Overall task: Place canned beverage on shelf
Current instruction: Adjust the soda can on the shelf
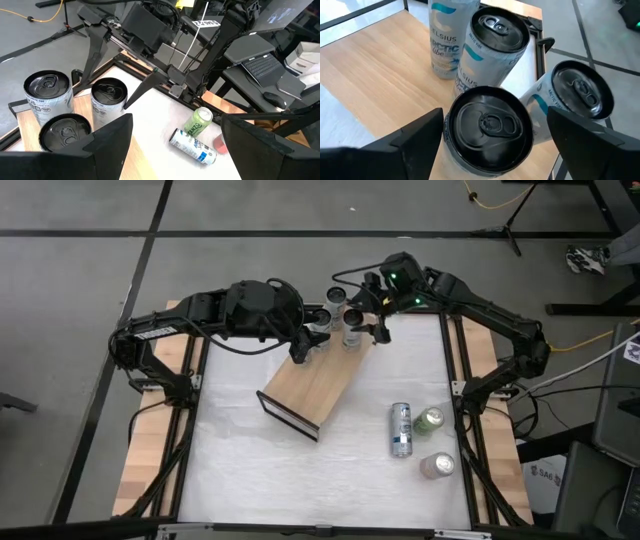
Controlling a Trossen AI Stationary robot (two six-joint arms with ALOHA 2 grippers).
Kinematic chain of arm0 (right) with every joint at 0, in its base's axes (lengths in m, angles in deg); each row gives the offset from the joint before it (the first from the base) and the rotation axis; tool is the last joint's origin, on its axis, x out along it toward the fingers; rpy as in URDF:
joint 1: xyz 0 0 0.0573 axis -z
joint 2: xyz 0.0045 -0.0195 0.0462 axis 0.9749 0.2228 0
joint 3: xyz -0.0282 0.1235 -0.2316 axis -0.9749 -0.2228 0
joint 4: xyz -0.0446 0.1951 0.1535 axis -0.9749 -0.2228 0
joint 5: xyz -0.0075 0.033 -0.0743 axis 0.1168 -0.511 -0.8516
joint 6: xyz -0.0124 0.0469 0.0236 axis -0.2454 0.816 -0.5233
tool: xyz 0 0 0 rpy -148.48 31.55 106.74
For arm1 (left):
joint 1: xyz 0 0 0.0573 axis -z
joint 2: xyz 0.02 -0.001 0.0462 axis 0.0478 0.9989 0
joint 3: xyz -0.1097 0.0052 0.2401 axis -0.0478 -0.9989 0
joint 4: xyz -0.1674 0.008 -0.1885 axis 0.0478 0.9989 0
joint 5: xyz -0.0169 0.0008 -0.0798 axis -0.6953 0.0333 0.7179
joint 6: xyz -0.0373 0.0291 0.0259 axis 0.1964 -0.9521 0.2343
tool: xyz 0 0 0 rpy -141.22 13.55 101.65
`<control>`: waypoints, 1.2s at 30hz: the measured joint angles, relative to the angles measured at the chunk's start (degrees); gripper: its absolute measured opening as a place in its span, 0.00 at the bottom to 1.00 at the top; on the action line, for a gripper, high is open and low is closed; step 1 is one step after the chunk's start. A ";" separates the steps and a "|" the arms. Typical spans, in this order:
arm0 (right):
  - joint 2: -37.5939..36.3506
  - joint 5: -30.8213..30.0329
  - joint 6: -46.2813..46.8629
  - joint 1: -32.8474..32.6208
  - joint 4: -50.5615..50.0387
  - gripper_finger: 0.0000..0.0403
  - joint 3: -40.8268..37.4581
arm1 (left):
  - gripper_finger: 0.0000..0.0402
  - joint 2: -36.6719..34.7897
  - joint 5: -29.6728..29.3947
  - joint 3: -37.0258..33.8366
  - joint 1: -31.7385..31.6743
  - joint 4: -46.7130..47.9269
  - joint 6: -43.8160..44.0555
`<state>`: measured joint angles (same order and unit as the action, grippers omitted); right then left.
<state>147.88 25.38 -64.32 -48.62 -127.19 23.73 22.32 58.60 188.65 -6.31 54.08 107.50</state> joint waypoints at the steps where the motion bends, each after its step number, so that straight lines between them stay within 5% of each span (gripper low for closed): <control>1: 0.00 0.02 0.09 0.00 0.28 0.86 0.00 | 0.75 0.00 0.00 0.00 -0.01 -0.02 0.00; 27: -3.85 1.71 5.04 -0.13 0.42 0.86 0.09 | 0.75 0.00 0.01 0.00 0.00 0.00 0.00; 36: -7.93 2.03 22.87 -0.13 -0.41 0.86 0.09 | 0.75 0.00 0.02 0.00 0.01 0.00 -0.02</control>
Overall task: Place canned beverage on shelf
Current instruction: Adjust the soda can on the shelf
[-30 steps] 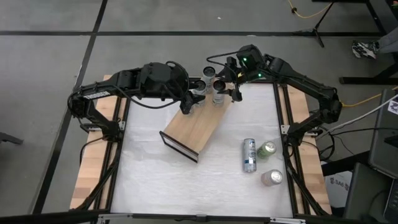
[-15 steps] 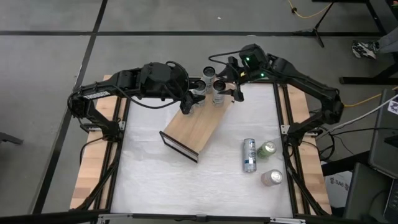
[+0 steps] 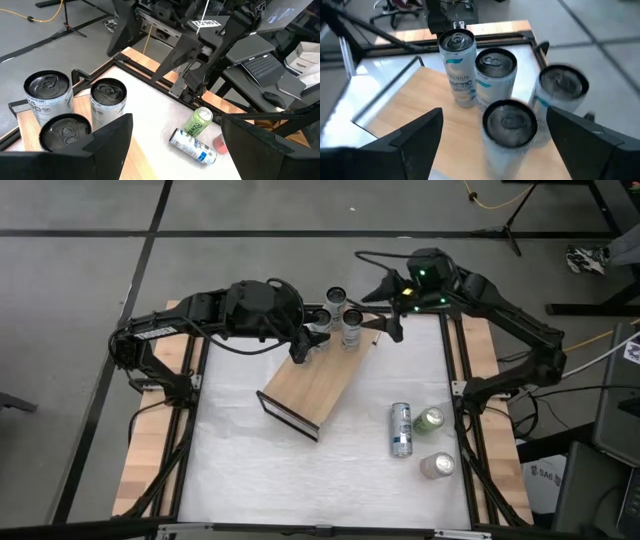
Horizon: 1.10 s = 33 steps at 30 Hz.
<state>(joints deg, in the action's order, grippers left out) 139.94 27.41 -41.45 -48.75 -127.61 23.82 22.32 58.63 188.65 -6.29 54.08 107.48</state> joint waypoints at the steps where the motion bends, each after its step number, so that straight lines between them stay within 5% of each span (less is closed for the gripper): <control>1: -0.33 0.02 1.92 0.00 -0.68 0.86 0.00 | 0.75 0.00 0.00 0.00 -0.02 0.00 0.00; 7: -1.77 -2.30 6.85 -0.90 -10.01 0.86 0.00 | 0.75 0.00 0.00 0.00 -0.02 0.02 0.00; 18: -2.27 -28.82 17.39 -14.67 -17.94 0.86 -3.31 | 0.75 0.00 0.00 0.00 0.00 0.04 -2.92; 27: -5.31 -49.32 32.61 -23.34 -0.30 0.86 -16.52 | 0.75 0.00 0.00 0.00 0.00 0.78 -2.97; 33: -4.39 -51.69 31.28 -25.59 13.17 0.86 -21.24 | 0.75 0.00 0.02 0.00 0.00 1.48 -2.99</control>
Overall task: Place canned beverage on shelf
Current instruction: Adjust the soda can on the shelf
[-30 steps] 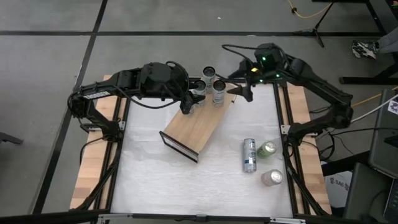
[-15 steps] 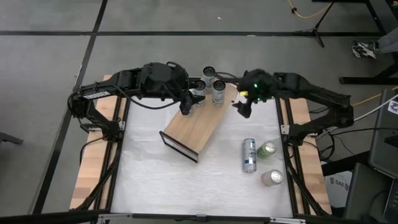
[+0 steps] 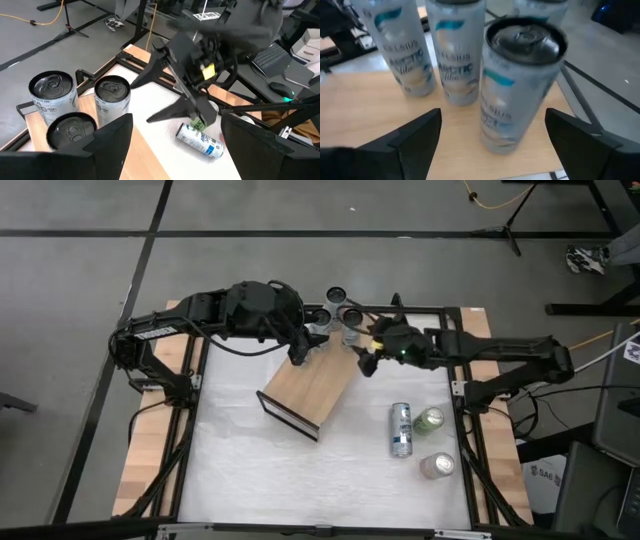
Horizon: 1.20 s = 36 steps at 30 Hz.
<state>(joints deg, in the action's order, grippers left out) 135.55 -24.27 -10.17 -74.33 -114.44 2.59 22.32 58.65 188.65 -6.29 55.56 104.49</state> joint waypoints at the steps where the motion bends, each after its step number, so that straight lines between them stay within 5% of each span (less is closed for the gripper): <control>1: 0.36 0.04 -0.14 0.01 0.82 0.86 -0.34 | 0.75 0.00 0.00 0.00 0.00 0.03 0.02; 13: 1.56 -5.44 0.05 0.23 2.46 0.86 -0.49 | 0.74 0.00 0.00 0.00 0.00 0.49 0.02; 23: 2.14 0.64 -0.27 0.23 3.26 0.86 -0.49 | 0.74 0.00 0.00 0.00 0.00 0.69 0.02; 36: 2.14 1.11 -0.29 0.23 3.22 0.86 -0.49 | 0.74 0.00 0.00 0.00 0.00 0.69 0.03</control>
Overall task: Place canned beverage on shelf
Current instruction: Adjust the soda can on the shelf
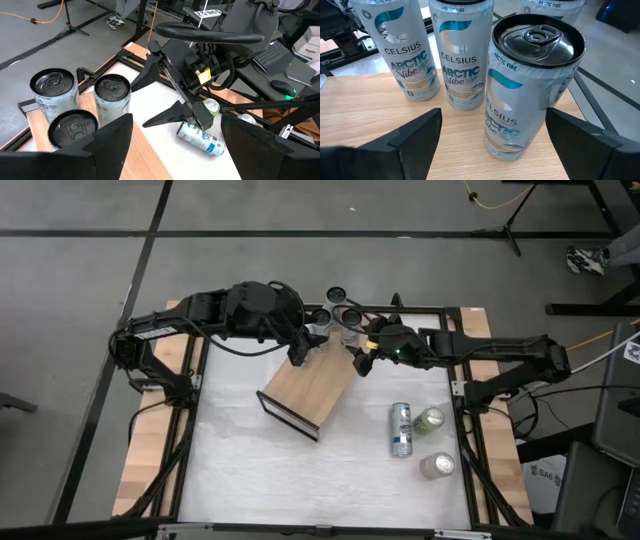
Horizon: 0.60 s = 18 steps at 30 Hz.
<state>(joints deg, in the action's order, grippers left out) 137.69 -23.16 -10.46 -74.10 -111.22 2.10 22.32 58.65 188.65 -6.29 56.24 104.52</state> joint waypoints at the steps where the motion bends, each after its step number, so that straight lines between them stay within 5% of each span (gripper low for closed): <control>1: 0.00 0.00 -0.01 0.00 0.00 0.86 0.00 | 0.74 0.00 0.00 0.00 0.00 0.00 -0.01; 18: 0.00 -4.89 -0.05 0.00 0.02 0.97 0.00 | 0.75 0.00 -0.01 0.00 0.00 0.00 0.01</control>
<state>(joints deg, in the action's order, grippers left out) 137.69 -28.05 -10.51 -74.10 -111.20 2.10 22.32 58.64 188.65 -6.29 56.24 104.53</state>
